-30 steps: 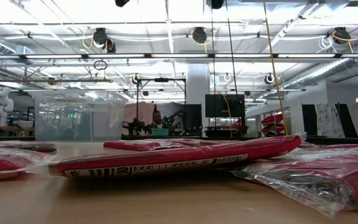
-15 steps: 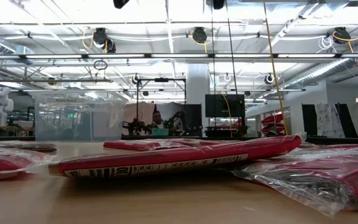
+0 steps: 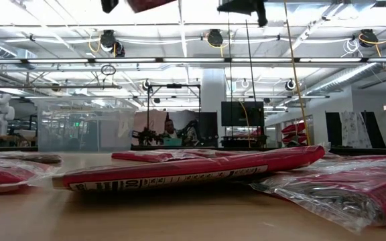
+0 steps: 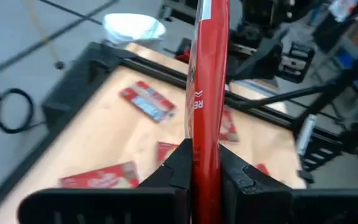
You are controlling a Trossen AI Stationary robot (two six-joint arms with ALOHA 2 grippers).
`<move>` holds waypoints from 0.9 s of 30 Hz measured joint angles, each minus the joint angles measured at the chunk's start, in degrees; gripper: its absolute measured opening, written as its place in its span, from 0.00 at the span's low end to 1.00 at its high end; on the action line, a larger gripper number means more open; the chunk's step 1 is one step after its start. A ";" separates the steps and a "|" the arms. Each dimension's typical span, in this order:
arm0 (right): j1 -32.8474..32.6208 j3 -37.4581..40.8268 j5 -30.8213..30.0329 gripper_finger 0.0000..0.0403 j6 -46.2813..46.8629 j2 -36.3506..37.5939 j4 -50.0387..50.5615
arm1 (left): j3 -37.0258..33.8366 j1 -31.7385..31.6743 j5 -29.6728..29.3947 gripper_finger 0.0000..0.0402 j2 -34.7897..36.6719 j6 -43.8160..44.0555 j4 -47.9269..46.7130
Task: Sort popcorn bags into baskets
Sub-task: Put the popcorn pack into the transparent bin
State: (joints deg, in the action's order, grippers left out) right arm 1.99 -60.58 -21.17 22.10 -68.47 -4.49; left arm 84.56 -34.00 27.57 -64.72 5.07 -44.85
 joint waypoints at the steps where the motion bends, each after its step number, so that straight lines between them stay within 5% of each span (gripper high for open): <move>1: 0.36 0.00 0.00 0.42 0.03 0.79 2.00 | 1.17 -0.93 -0.47 0.08 -0.15 -1.09 -1.22; 11: 5.83 0.09 0.31 0.41 -4.78 6.89 14.35 | 11.52 -9.76 -7.40 0.08 -6.42 -15.39 -19.54; 22: 8.19 0.13 9.77 0.41 -6.79 9.38 25.52 | 11.62 -18.73 -22.23 0.05 -8.86 -30.88 -31.15; 27: 8.17 0.17 13.44 0.41 -6.77 9.38 28.69 | 11.62 -23.29 -24.64 0.11 -12.14 -37.35 -37.02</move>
State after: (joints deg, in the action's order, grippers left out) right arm 10.16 -60.40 -7.73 15.32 -59.09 24.20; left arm 96.18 -57.30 2.94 -76.86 -32.28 -81.87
